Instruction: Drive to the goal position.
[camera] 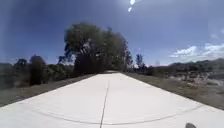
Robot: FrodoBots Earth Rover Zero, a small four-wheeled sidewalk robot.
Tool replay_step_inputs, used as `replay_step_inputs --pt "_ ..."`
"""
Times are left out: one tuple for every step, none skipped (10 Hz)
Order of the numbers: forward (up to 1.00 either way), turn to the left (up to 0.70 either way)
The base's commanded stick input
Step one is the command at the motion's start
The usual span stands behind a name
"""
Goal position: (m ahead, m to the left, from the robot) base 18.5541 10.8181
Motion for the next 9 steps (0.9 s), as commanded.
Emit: replay_step_inputs --pt "0.70 0.00" --pt "0.70 0.00" --pt "0.70 0.00" --pt "0.70 0.00" --pt "0.70 -0.05" --pt "0.70 -0.16" --pt "0.70 -0.30" --pt "0.70 -0.35" --pt "0.70 -0.22"
